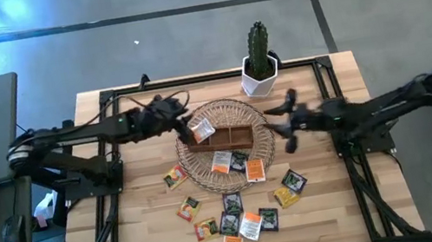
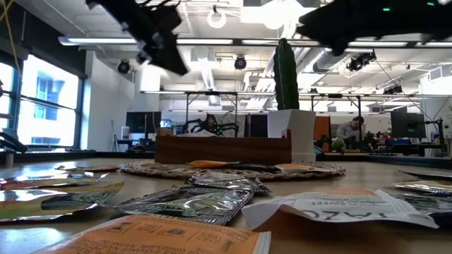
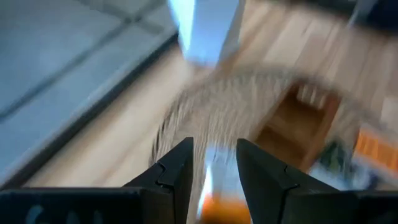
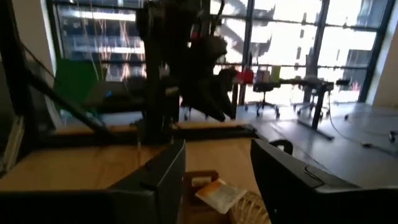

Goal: Pick & Place Tea
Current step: Put the orange tea pack into the left section of the wooden organizer

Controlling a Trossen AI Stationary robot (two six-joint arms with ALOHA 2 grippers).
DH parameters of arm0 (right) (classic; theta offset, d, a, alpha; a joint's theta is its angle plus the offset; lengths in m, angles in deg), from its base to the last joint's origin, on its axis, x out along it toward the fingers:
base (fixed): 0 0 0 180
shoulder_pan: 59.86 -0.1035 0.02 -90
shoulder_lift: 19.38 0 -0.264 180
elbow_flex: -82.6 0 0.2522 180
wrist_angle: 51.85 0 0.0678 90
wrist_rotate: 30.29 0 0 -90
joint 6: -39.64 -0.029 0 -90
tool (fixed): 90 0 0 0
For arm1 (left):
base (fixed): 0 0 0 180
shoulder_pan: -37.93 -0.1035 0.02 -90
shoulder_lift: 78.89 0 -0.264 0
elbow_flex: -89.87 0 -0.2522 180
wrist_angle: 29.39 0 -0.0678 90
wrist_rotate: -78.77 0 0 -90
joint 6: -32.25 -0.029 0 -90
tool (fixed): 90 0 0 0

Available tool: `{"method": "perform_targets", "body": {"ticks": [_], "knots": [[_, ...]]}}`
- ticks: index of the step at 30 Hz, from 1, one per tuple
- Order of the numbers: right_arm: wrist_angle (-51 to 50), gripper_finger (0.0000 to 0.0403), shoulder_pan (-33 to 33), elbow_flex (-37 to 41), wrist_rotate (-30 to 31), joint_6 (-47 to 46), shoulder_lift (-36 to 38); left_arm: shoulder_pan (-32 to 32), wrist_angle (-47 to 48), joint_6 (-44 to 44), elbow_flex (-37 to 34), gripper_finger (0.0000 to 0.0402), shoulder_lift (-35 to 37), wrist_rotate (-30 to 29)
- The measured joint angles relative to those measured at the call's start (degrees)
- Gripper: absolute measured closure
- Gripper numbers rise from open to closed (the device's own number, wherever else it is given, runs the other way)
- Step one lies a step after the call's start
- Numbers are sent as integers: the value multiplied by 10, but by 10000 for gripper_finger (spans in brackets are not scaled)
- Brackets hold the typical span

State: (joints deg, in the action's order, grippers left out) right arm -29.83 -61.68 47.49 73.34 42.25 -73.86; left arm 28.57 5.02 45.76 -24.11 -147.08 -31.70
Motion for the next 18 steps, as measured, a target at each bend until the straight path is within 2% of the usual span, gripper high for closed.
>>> {"method": "perform_targets", "body": {"ticks": [5,11,18], "knots": [[-76,220,46,-143,43,-24,-163,0,26,39,-16,282,49,4],[-290,220,136,-330,-139,-78,-313,0,36,43,-32,282,86,4],[-369,220,204,-453,-241,-94,-455,1,38,33,-50,282,120,-14]]}}
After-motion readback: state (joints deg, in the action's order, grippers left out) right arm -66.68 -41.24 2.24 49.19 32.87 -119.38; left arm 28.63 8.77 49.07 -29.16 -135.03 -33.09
